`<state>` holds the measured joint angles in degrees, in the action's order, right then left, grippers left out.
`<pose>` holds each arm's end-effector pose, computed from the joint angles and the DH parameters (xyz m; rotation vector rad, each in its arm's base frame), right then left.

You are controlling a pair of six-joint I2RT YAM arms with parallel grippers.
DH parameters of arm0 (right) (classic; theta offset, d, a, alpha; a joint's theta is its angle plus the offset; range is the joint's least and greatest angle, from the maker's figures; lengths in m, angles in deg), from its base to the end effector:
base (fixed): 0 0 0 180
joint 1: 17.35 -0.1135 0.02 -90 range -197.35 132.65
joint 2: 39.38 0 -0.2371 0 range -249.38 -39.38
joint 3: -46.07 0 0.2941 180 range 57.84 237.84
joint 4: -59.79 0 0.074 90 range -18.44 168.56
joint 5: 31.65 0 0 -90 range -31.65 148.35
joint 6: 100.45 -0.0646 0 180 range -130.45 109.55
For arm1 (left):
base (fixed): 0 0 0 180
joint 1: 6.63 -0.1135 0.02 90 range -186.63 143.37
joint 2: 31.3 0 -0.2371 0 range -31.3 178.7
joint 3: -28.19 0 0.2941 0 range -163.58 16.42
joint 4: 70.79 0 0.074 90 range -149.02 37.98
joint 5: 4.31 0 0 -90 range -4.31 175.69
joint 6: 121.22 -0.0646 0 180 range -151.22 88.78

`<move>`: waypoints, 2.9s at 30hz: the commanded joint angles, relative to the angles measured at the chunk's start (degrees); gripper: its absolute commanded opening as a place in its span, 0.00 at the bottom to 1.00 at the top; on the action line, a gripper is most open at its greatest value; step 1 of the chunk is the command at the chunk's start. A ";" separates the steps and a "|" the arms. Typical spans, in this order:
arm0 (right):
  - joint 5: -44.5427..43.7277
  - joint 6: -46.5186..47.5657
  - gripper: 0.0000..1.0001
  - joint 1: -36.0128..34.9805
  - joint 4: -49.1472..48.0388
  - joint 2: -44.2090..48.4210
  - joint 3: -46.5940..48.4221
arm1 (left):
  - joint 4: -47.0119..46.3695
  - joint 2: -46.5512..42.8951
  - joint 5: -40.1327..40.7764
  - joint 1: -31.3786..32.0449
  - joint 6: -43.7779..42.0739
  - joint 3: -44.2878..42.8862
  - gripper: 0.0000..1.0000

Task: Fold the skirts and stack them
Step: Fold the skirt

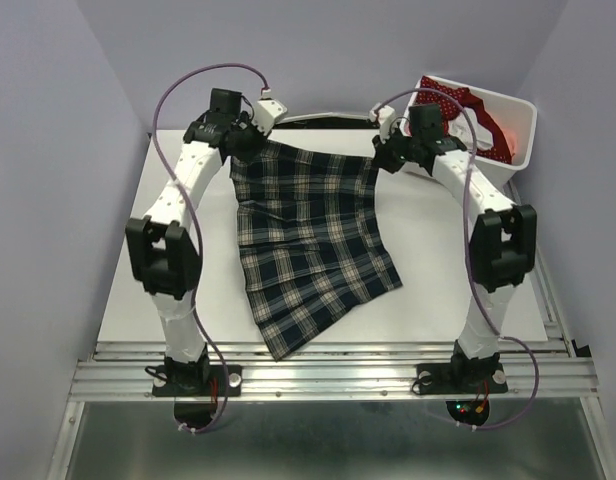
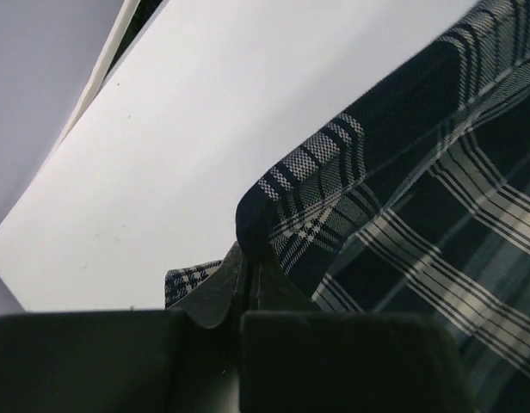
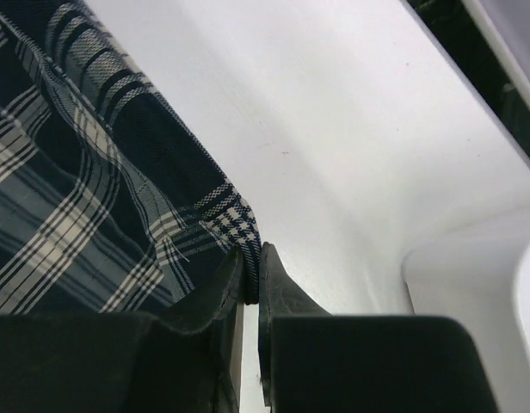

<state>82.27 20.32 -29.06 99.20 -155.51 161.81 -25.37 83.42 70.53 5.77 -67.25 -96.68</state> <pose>0.5046 0.1313 0.2392 -1.0005 1.9715 0.2890 0.5042 -0.1282 0.3020 1.0204 1.9066 -0.0524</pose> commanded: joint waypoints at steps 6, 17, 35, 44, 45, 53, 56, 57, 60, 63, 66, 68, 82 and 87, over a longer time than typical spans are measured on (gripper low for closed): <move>4.55 14.66 0.00 1.86 -13.21 24.98 -29.58 | -0.34 -35.33 6.80 10.52 0.43 35.08 0.00; 13.77 34.43 0.01 1.33 -7.97 38.42 -55.08 | 3.97 -46.42 1.37 23.97 1.67 58.95 0.00; 21.40 1.61 0.73 -1.30 10.77 36.34 -40.24 | 1.97 -42.32 -2.16 28.20 8.50 49.82 0.77; 19.33 -13.44 0.55 -3.85 8.76 23.88 -45.96 | -7.81 -23.78 1.45 27.94 16.87 49.38 0.58; 18.88 -14.49 0.55 -3.85 7.88 22.37 -45.78 | -8.16 -22.62 1.27 27.59 17.65 49.38 0.56; 9.84 -19.42 0.54 -3.85 0.68 6.99 -33.33 | -10.71 -14.35 -0.22 19.43 23.46 47.80 0.38; 8.60 -20.74 0.54 -3.85 0.13 -0.10 -25.42 | -11.41 -12.77 -0.48 13.01 26.00 46.83 0.37; 8.60 -21.96 0.54 -3.85 0.14 -1.97 -22.52 | -11.76 -12.76 -0.57 11.69 26.36 46.39 0.36; 10.17 -25.47 0.53 -3.85 0.22 -7.86 -10.83 | -13.07 -15.30 -0.93 9.57 26.63 45.51 0.37; 12.54 -29.42 0.54 -3.85 0.75 -9.90 -1.76 | -14.48 -20.22 -3.21 10.01 26.89 44.46 0.45; 14.48 -34.76 0.55 -3.85 0.23 -5.53 -0.86 | -15.45 -24.62 -0.50 13.24 26.63 42.88 0.51; 14.75 -39.26 0.56 -3.85 -1.70 -1.48 -3.84 | -16.15 -26.11 4.33 16.41 25.75 40.95 0.54; 7.98 -77.59 0.28 -2.71 -32.28 14.98 -46.37 | -16.95 -6.98 14.19 29.17 26.89 24.60 0.66; 6.32 -83.14 0.27 -2.71 -41.68 12.00 -51.30 | -16.86 -3.28 14.54 30.49 24.17 23.01 0.70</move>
<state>90.71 -55.26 -31.99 70.98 -142.66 112.78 -42.03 80.40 83.95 34.91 -41.37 -69.67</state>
